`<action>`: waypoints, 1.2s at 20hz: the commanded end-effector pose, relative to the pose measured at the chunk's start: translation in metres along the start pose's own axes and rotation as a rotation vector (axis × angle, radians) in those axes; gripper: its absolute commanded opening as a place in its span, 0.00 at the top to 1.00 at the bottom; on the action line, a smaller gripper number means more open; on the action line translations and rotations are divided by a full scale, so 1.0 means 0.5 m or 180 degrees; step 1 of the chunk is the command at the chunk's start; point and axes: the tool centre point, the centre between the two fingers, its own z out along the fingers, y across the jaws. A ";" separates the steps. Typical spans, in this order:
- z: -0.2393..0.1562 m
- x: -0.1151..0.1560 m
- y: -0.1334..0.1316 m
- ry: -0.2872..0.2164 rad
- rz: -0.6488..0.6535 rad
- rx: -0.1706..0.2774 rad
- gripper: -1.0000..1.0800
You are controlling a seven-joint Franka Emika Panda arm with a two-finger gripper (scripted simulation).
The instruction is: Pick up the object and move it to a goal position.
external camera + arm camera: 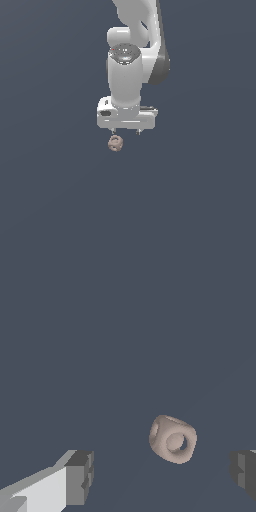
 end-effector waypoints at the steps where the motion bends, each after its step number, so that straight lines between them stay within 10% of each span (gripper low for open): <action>1: 0.006 -0.002 0.002 -0.0003 0.0022 0.0001 0.04; 24: 0.219 -0.096 0.113 -0.0038 0.0989 -0.0007 0.04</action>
